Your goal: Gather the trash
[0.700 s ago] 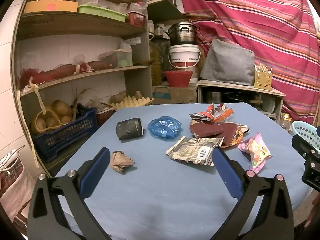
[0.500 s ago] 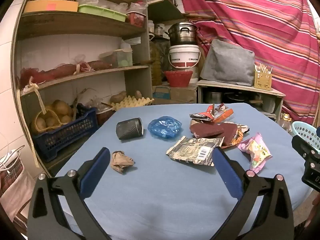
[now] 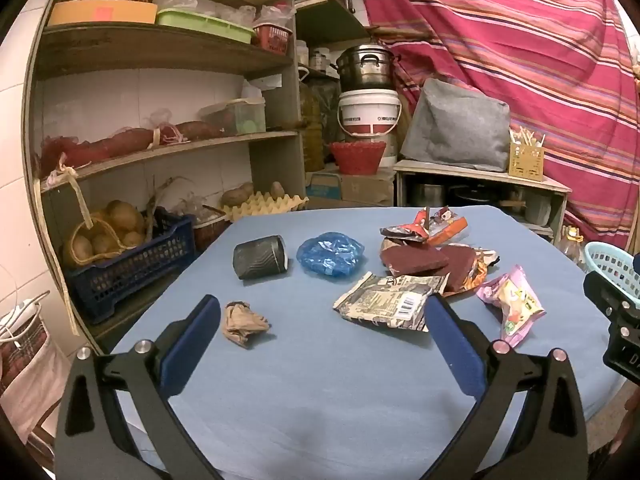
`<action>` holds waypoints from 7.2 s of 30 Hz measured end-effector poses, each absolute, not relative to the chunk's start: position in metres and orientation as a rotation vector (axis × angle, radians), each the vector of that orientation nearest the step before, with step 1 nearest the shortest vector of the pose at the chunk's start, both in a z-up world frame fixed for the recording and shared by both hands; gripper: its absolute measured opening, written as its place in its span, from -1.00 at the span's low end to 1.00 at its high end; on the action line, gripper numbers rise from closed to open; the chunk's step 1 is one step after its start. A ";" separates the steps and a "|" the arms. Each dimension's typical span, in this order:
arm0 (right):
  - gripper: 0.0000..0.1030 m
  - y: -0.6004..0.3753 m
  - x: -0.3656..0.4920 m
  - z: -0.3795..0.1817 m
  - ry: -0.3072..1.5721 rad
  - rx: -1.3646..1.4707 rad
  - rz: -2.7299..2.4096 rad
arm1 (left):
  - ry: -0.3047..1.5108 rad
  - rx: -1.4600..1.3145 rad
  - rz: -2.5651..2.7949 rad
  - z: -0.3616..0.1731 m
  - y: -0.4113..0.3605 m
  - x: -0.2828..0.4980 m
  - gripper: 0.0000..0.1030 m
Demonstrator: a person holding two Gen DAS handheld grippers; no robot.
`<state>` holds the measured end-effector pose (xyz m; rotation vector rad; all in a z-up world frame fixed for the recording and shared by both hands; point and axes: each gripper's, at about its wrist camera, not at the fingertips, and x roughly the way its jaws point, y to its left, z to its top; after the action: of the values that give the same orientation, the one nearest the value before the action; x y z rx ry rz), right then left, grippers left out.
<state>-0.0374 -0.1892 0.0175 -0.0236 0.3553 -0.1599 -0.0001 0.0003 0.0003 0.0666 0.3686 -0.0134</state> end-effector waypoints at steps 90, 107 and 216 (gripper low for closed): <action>-0.93 -0.295 0.086 0.009 0.607 0.195 0.107 | 0.680 0.130 -0.170 -0.047 -0.072 0.112 0.93; -0.93 -0.303 0.085 -0.002 0.638 0.207 0.109 | 0.755 0.167 -0.174 -0.057 -0.068 0.136 0.21; 0.90 -0.499 0.015 0.018 0.582 0.151 -0.303 | 0.557 0.149 -0.464 0.032 -0.249 0.112 0.87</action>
<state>0.0148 -0.4986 0.0182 0.1511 0.5821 -0.3026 0.1119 -0.2489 0.0319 0.1492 0.5567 -0.4637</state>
